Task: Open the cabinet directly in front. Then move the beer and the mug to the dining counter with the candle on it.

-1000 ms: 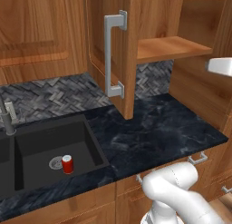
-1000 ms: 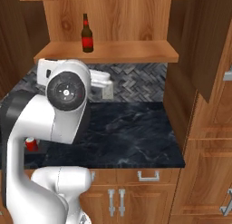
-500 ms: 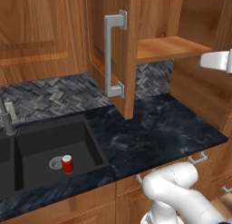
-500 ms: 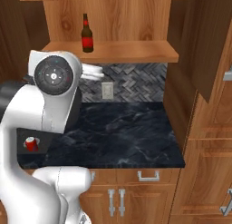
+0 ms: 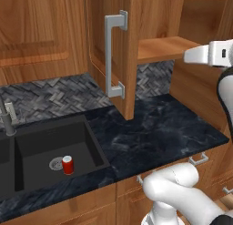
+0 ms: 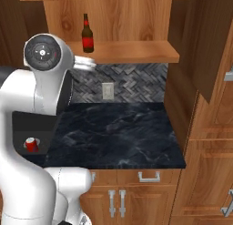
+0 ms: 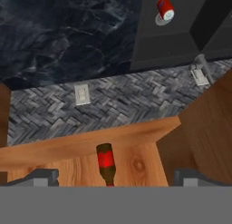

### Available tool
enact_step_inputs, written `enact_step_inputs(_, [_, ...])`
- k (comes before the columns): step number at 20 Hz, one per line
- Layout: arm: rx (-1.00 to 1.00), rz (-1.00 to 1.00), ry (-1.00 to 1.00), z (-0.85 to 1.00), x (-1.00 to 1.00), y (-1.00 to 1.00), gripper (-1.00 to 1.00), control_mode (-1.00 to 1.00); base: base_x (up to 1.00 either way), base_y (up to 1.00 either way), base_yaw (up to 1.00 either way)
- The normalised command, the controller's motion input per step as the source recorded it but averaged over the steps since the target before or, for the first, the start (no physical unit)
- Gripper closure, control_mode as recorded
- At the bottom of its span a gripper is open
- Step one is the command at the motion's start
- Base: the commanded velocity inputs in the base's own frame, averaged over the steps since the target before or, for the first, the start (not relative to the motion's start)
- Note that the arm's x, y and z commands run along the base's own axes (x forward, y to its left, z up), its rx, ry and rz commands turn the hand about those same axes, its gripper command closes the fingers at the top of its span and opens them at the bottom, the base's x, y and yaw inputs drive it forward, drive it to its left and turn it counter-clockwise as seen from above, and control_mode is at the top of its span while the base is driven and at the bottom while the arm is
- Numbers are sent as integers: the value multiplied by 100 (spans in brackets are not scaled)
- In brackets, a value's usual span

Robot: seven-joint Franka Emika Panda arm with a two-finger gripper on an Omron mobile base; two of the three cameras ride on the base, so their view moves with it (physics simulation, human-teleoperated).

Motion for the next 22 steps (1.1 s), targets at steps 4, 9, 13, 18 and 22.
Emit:
enact_step_inputs(4, [-8,0,12,13,29,8,-100,-100,0,0,0])
enact_step_inputs(9, [-9,0,8,13,27,10,-100,-100,0,0,0])
enact_step_inputs(13, [-4,0,0,1,24,12,-100,-100,0,0,0])
enact_step_inputs(18, [0,0,-3,0,24,9,-100,-100,0,0,0])
enact_step_inputs(22, [0,0,-14,0,28,9,-100,-100,0,0,0])
